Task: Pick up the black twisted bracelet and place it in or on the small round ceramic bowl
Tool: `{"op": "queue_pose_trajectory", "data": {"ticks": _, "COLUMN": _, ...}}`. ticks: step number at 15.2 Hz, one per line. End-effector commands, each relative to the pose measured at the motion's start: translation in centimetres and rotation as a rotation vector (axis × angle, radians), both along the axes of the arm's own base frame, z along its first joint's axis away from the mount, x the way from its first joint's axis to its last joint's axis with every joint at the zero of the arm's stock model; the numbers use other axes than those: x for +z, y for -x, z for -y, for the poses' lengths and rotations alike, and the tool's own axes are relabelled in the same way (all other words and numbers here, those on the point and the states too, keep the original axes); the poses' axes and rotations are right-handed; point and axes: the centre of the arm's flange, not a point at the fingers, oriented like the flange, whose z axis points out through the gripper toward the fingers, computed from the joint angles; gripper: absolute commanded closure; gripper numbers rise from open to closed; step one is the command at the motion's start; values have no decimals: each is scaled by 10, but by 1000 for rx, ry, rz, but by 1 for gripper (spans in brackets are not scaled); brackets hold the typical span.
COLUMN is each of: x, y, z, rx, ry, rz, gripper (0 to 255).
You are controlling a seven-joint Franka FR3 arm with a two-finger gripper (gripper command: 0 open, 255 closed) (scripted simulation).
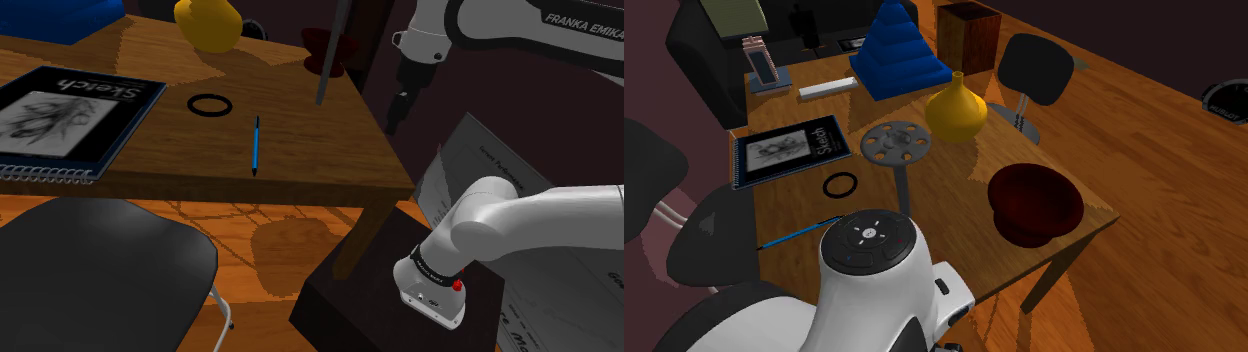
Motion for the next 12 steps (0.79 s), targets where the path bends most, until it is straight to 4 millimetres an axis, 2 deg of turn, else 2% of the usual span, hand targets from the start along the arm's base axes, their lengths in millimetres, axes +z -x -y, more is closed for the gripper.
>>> {"op": "queue_pose_trajectory", "data": {"ticks": 1, "x": 0, "y": 0, "z": 0, "rx": 0, "ry": 0, "rz": 0, "gripper": 0}}
{"op": "queue_pose_trajectory", "data": {"ticks": 12, "x": 0, "y": -75, "z": -105, "rx": -60, "ry": -28, "rz": 135, "gripper": 0}}
